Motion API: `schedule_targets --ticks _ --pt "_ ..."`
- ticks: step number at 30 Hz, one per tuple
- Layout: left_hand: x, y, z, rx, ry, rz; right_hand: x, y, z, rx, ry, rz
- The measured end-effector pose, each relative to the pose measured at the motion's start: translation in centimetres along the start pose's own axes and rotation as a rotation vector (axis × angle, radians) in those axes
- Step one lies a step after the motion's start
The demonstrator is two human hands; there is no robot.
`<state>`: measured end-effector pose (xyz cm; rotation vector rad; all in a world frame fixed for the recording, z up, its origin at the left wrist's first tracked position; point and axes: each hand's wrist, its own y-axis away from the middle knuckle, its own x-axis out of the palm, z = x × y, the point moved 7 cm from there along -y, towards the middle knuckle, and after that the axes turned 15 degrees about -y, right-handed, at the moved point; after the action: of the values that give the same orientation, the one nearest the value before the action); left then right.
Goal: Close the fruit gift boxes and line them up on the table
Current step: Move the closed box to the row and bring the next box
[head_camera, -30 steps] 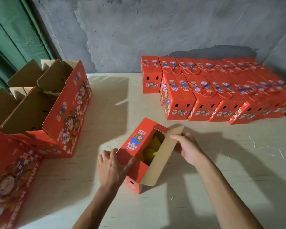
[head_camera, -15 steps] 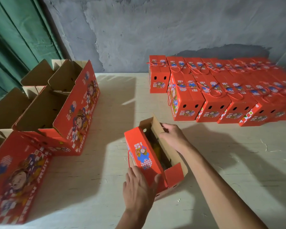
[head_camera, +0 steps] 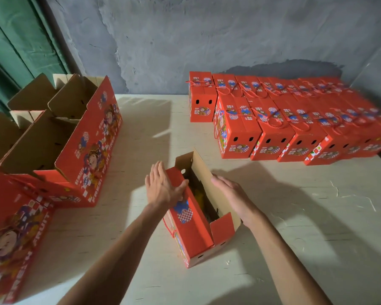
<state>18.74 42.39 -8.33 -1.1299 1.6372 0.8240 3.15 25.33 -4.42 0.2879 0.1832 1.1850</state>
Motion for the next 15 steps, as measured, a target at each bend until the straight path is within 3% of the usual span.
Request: schedule_targets --ticks 5,11,15 --pt "0.9 -1.8 -0.8 0.100 0.023 0.055 -1.0 2.5 -2.1 -0.028 -0.157 -0.094" --pt "1.2 -1.7 -1.2 0.131 -0.025 0.027 -1.5 5.5 -4.5 -0.249 -0.144 -0.227" --pt "1.0 -1.2 -0.9 0.131 -0.034 0.006 -0.9 6.4 -6.6 -0.269 -0.143 -0.317"
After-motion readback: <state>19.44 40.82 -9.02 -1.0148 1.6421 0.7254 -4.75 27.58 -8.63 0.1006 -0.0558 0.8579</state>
